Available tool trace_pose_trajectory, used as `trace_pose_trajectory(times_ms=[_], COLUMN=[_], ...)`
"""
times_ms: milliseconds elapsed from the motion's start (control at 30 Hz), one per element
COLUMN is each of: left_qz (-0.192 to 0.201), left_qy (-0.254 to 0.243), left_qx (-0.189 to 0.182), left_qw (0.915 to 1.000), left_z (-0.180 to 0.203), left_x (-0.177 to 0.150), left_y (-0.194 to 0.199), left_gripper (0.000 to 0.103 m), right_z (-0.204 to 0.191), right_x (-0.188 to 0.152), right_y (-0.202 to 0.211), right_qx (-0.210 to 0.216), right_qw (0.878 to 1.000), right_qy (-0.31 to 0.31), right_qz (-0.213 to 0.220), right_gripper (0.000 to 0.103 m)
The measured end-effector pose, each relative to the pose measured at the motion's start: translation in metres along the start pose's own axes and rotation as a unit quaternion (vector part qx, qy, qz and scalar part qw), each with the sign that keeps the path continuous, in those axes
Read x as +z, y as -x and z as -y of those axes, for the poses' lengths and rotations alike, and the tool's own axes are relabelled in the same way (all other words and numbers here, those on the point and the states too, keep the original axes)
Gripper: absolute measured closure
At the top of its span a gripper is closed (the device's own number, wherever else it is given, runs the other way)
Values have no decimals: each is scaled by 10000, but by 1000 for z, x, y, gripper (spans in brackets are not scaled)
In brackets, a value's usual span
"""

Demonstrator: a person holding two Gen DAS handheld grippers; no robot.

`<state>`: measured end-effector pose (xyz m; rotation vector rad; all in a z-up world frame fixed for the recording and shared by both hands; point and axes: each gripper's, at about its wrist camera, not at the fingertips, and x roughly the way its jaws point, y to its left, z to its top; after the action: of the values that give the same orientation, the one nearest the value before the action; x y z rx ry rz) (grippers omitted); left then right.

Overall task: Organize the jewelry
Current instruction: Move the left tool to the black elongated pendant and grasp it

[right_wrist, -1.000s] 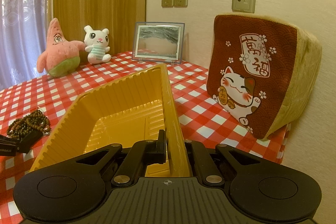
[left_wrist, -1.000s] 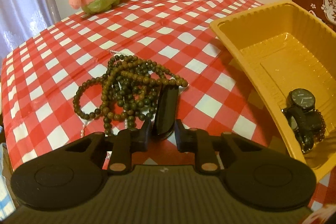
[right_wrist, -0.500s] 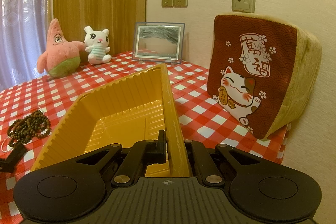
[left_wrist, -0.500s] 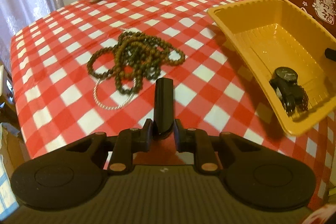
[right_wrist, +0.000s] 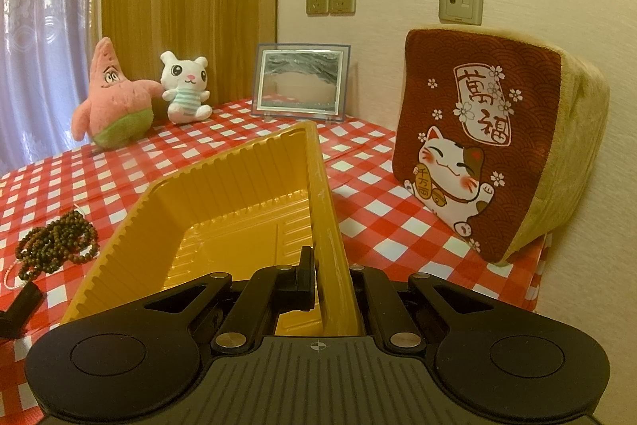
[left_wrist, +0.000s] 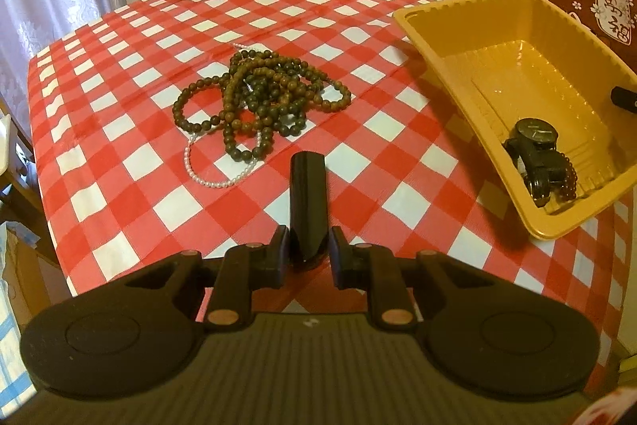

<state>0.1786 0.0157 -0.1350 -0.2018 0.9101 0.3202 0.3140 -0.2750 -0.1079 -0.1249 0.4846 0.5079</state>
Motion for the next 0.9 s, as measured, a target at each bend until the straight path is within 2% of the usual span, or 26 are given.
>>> trace_pose_trajectory(times_ms=[400, 567, 900], left_qz=[11, 29, 137], left_qy=[24, 45, -61], left_qx=[21, 16, -32], left_qw=[10000, 10000, 9999], left_z=[0, 1, 10], left_x=[2, 5, 20], left_y=[1, 1, -10], left_gripper=[83, 73, 70], right_z=[0, -2, -4], right_x=[0, -1, -1], right_y=[1, 2, 6], right_qx=[11, 14, 23], right_qw=[10000, 10000, 10000], right_qy=[3, 6, 11], right_qz=[8, 8, 8], right_gripper=[98, 98, 98])
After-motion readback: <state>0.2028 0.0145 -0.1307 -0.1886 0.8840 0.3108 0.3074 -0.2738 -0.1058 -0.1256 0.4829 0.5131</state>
